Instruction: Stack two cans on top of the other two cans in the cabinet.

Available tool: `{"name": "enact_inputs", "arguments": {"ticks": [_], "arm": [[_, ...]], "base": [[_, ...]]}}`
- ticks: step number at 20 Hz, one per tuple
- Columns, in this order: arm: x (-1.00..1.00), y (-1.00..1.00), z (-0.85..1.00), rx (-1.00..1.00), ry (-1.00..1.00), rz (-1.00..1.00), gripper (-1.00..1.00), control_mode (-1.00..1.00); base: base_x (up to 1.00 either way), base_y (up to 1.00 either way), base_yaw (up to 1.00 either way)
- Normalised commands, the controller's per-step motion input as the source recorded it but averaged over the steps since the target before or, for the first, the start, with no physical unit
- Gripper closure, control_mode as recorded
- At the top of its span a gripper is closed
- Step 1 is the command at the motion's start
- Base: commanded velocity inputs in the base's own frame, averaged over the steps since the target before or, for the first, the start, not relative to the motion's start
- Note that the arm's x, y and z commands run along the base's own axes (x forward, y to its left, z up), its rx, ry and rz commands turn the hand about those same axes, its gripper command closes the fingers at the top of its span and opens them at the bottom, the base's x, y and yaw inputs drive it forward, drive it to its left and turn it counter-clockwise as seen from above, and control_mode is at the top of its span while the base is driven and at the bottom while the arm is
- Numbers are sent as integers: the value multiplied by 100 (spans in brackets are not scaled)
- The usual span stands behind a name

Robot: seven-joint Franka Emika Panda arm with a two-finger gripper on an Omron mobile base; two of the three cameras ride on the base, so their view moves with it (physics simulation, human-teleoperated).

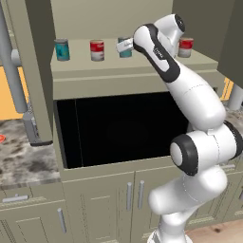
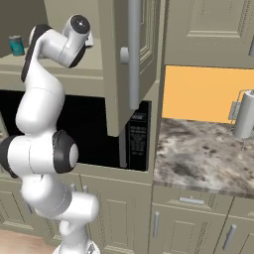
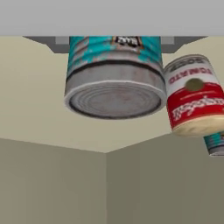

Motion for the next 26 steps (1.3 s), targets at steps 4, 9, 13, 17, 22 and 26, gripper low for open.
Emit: {"name": "enact_inputs", "arguments": {"ticks": [4, 9, 13, 17, 22, 26], "arm": [[-20, -16, 20, -6, -9, -28, 100, -100], [-15, -18, 22, -6, -11, -45, 100, -100], [-17, -16, 32, -1, -18, -38, 100, -100], [-18, -28, 27, 0, -16, -36, 100, -100], [-16, -30, 15, 0, -6, -38, 100, -100], [-11, -25, 25, 0, -3, -36, 100, -100]], "base": [[0, 0, 0], [0, 0, 0], [0, 0, 0], [0, 0, 0], [0, 0, 0], [0, 0, 0]]}}
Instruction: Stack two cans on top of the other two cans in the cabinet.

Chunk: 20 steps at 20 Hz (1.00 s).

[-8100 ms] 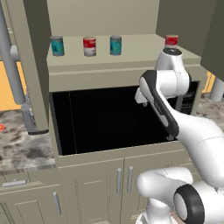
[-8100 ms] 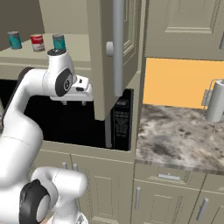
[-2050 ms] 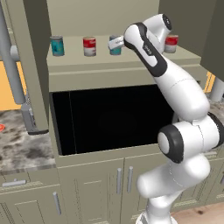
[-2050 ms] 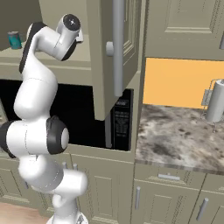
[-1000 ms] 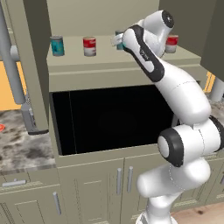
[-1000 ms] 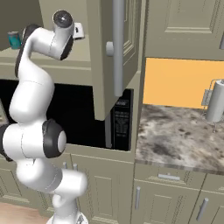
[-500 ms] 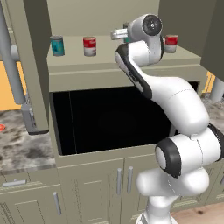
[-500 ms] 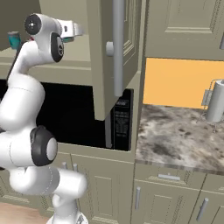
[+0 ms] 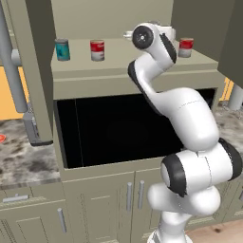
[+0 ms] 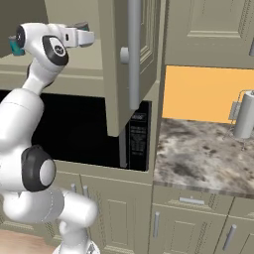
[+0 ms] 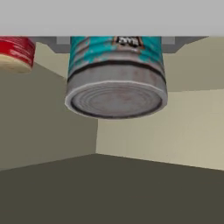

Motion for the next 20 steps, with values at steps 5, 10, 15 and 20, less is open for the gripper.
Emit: {"name": "enact_inputs", "arguments": {"ticks": [5, 10, 15, 20], "arm": [[-14, -23, 31, 0, -1, -30, 100, -100], [-10, -38, 5, 0, 0, -22, 100, -100], [-7, -38, 8, 0, 0, -17, 100, -100], [-13, -36, 12, 1, 0, -8, 100, -100]], "base": [[0, 0, 0], [0, 0, 0], [0, 0, 0], [0, 0, 0]]}}
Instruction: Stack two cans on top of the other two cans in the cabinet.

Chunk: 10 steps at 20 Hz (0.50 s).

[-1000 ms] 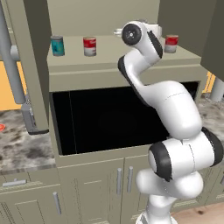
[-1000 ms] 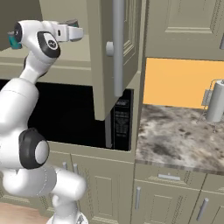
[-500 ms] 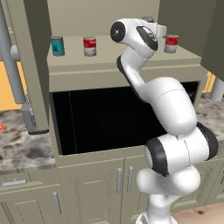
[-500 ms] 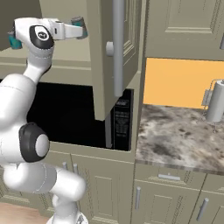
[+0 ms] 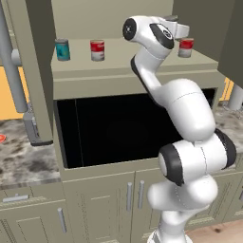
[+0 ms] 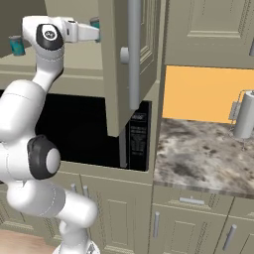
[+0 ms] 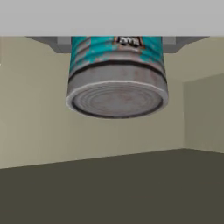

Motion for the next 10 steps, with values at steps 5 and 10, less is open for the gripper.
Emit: {"name": "enact_inputs", "arguments": {"ticks": [5, 10], "arm": [[-12, -30, 13, 10, 0, -12, 100, -100], [-4, -35, 3, 9, 0, -15, 100, -100]], "base": [[0, 0, 0], [0, 0, 0]]}}
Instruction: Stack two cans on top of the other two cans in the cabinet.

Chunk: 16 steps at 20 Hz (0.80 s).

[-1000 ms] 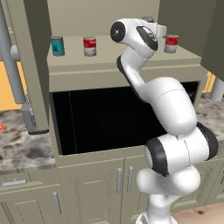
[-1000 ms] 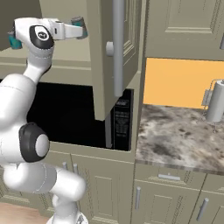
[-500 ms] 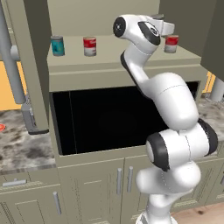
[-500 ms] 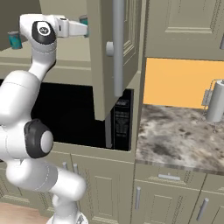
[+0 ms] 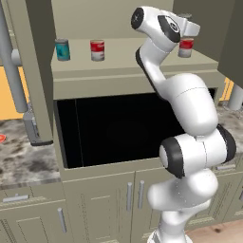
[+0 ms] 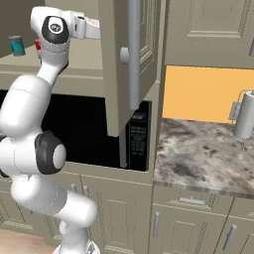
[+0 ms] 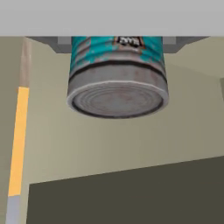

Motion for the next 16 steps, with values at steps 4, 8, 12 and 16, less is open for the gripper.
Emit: {"name": "enact_inputs", "arguments": {"ticks": [4, 8, 12, 16], "arm": [[0, -31, 0, 3, 0, -8, 100, -100], [3, -23, 0, 1, 0, -6, 100, -100], [0, -20, -2, 0, 0, -4, 100, -100], [2, -20, -10, 0, 0, -1, 100, -100]], "base": [[0, 0, 0], [0, 0, 0], [0, 0, 0], [0, 0, 0]]}}
